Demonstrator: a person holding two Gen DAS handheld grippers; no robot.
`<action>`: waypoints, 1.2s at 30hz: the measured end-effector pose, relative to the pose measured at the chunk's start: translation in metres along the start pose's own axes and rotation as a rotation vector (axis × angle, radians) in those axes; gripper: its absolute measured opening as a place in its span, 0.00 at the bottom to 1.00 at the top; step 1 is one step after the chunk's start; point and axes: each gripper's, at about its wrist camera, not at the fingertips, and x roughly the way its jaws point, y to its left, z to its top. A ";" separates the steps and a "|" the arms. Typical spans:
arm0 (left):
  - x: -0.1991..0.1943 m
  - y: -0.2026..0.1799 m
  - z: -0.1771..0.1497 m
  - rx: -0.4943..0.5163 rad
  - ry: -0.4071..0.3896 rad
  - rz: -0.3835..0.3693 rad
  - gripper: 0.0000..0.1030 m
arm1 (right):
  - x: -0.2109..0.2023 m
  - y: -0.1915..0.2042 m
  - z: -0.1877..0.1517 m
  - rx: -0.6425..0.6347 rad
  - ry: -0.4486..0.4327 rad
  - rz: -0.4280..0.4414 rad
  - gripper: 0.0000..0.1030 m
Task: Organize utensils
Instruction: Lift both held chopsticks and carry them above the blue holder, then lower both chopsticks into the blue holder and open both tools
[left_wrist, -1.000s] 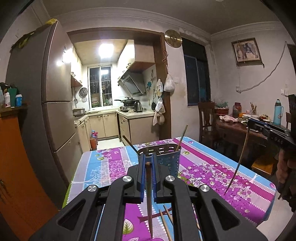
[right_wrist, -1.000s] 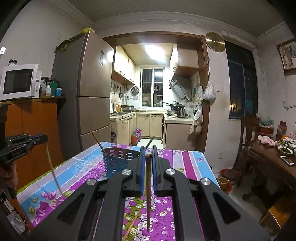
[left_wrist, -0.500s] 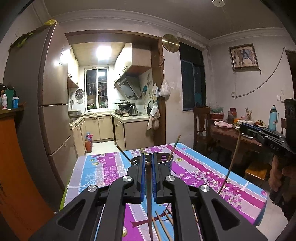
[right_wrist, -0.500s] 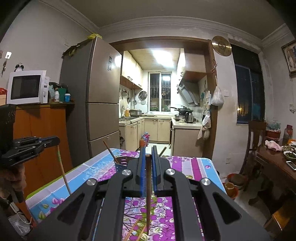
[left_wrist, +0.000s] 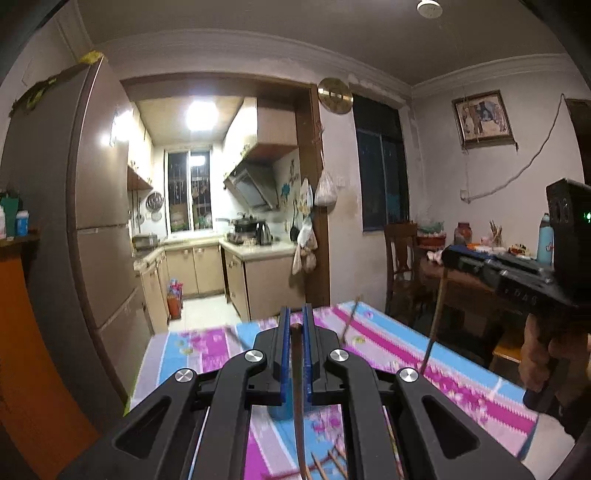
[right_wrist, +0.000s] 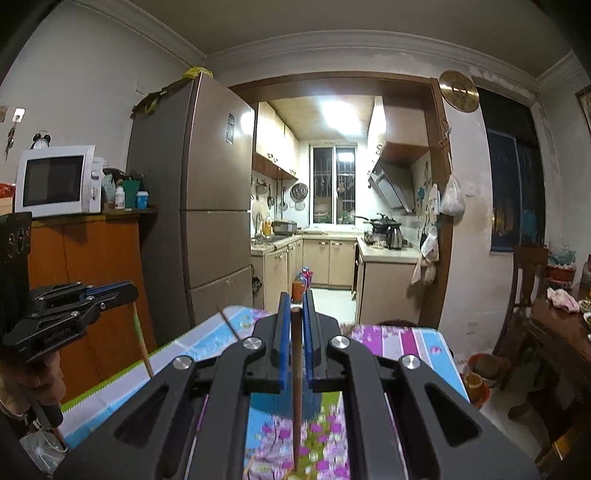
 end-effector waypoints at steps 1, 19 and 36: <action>0.005 0.001 0.010 -0.001 -0.014 -0.005 0.07 | 0.007 0.000 0.009 0.001 -0.012 0.001 0.05; 0.132 0.015 0.081 0.000 -0.127 0.064 0.07 | 0.126 -0.023 0.058 0.085 -0.076 -0.039 0.05; 0.215 0.045 -0.028 -0.136 0.097 -0.008 0.07 | 0.206 -0.031 -0.039 0.191 0.193 -0.013 0.06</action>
